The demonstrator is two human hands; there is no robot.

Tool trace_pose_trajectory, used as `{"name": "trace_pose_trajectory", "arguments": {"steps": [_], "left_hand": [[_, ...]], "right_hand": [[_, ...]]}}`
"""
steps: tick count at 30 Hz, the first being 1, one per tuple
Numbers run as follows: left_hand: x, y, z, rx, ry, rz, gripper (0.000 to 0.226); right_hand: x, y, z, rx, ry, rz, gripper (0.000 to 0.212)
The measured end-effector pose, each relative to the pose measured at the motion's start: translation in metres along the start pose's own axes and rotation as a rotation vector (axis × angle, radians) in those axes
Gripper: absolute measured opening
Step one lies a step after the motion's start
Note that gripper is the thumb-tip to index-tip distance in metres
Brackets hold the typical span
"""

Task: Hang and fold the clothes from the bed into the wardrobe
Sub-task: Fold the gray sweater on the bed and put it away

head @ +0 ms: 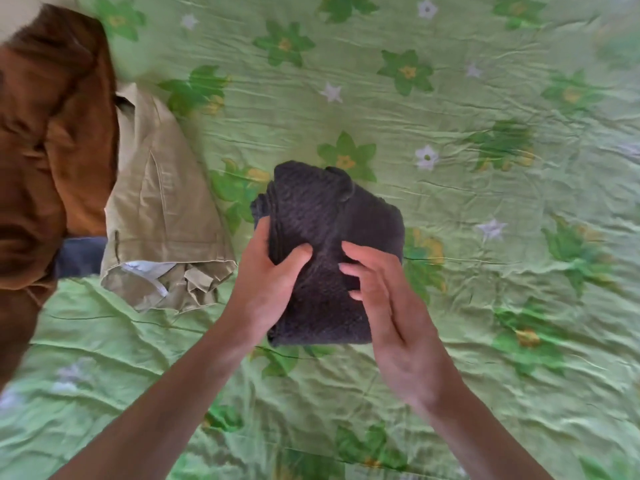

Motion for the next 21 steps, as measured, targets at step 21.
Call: {"name": "trace_pose_trajectory", "arguments": {"steps": [21], "left_hand": [[0.021, 0.056, 0.091, -0.374, 0.957, -0.116, 0.074]], "right_hand": [[-0.037, 0.056, -0.105, 0.051, -0.719, 0.03, 0.078]]}}
Point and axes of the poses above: each hand's wrist, its own y-axis towards the middle knuckle, its own x-axis out of the back of the hand, z = x × y, the point moved 1 cm from there along y, towards the middle knuckle, and after that the axes turned 6 degrees about x, right-handed, at the moved point
